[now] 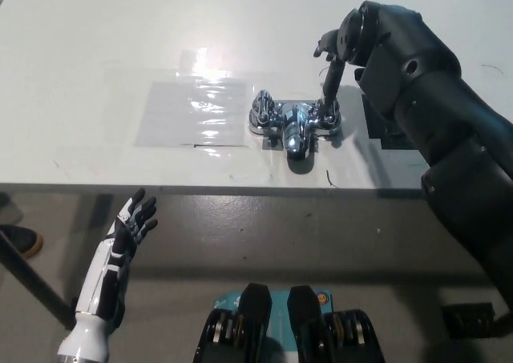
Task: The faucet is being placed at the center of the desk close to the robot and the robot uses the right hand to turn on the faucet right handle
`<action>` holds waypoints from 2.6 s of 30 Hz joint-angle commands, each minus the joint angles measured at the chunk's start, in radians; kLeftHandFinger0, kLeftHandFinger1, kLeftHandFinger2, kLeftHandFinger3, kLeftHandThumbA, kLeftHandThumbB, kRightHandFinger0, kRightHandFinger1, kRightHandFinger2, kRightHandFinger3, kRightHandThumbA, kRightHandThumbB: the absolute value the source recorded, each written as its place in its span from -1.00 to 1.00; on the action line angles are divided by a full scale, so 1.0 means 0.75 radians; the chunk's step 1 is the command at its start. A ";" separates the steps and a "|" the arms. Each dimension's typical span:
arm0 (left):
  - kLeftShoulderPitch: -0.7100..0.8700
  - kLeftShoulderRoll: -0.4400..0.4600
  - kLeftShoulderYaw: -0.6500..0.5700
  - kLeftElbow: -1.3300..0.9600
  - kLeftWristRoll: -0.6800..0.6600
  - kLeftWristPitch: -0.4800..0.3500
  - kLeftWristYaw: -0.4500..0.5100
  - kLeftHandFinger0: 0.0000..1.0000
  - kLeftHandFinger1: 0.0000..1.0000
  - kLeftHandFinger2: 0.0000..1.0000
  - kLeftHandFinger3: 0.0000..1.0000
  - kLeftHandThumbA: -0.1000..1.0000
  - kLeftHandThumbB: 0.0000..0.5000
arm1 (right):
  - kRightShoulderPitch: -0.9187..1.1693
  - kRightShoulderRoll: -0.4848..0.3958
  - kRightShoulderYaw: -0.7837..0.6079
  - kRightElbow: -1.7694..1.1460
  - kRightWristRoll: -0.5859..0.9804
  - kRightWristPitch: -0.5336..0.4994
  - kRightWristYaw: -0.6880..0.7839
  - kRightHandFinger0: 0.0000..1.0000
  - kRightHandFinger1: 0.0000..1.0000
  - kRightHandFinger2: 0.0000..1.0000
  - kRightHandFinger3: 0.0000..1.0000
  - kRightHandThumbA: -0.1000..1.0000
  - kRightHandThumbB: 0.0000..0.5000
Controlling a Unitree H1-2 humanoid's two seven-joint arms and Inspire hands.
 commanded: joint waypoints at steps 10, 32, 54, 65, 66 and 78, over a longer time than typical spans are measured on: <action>-0.022 0.015 0.010 -0.052 0.014 -0.040 0.005 1.00 1.00 1.00 1.00 1.00 0.03 | -0.032 0.034 -0.046 0.006 -0.005 0.063 -0.087 1.00 1.00 1.00 1.00 1.00 0.07; -0.024 0.009 0.015 -0.066 0.014 -0.033 0.011 1.00 1.00 1.00 1.00 1.00 0.07 | 0.019 0.006 -0.017 0.009 -0.056 0.084 -0.244 1.00 1.00 1.00 1.00 1.00 -0.07; -0.041 0.022 0.020 -0.053 -0.017 -0.046 -0.008 1.00 1.00 1.00 1.00 1.00 0.03 | 0.026 -0.114 0.108 0.029 -0.115 0.114 -0.126 1.00 1.00 1.00 1.00 1.00 0.16; -0.045 0.019 0.017 -0.073 -0.008 -0.017 -0.001 1.00 1.00 1.00 1.00 1.00 0.09 | 0.024 -0.127 0.140 0.026 -0.123 0.077 -0.041 1.00 1.00 1.00 1.00 1.00 0.29; -0.045 0.018 0.019 -0.075 -0.006 -0.013 0.002 1.00 1.00 1.00 1.00 1.00 0.09 | 0.022 -0.126 0.145 0.027 -0.126 0.073 -0.032 1.00 1.00 1.00 1.00 1.00 0.29; -0.046 0.023 0.017 -0.079 -0.002 -0.014 -0.001 1.00 1.00 1.00 1.00 1.00 0.02 | 0.041 -0.126 0.119 0.003 -0.120 0.076 -0.319 1.00 1.00 1.00 1.00 0.87 0.35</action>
